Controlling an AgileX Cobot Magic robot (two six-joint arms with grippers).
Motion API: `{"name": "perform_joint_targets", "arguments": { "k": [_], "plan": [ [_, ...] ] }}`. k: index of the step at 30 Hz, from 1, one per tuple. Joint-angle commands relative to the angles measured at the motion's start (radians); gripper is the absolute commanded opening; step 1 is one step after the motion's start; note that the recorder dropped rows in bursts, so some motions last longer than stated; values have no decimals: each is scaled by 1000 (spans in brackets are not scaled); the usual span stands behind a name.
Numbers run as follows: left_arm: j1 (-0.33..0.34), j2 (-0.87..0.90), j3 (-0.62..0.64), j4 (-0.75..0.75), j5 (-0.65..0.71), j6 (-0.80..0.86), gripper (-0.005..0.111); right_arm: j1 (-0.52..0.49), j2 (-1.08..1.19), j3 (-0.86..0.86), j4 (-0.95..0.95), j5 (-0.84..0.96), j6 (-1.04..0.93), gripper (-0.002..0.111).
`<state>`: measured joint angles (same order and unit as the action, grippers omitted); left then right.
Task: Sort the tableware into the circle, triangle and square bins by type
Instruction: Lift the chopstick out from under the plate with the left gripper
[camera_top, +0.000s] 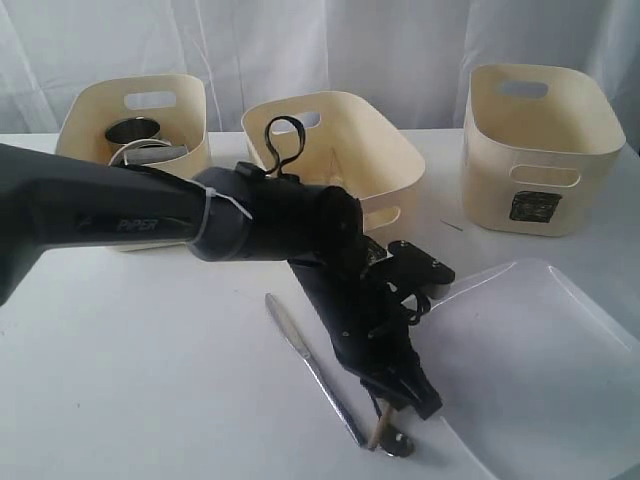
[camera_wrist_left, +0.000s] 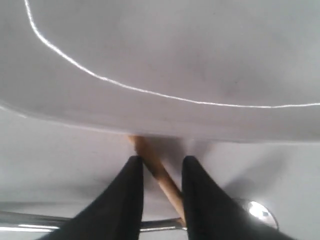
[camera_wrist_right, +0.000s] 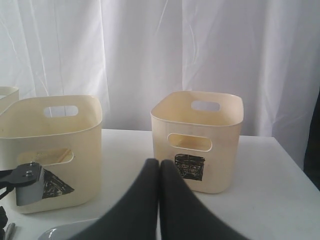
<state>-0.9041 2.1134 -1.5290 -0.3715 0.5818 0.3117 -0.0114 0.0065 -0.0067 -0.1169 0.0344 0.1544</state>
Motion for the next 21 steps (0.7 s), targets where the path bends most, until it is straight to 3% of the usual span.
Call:
{"name": "perform_joint_targets", "arguments": {
  "k": [1,2,13,21],
  "plan": [
    [-5,8,3,53,99,-4,6,4,-7,7,-8,-4,3,0],
    [-5,8,3,84,118,-8,0,4,-7,7,-8,-4,3,0],
    [-3,-41,-9,340,88,-216,0,4,-7,7,-8,-4,3,0],
    [-3,-113,-77,408,91,-264,0,4,-7,7,-8,-4,3,0]
  ]
}}
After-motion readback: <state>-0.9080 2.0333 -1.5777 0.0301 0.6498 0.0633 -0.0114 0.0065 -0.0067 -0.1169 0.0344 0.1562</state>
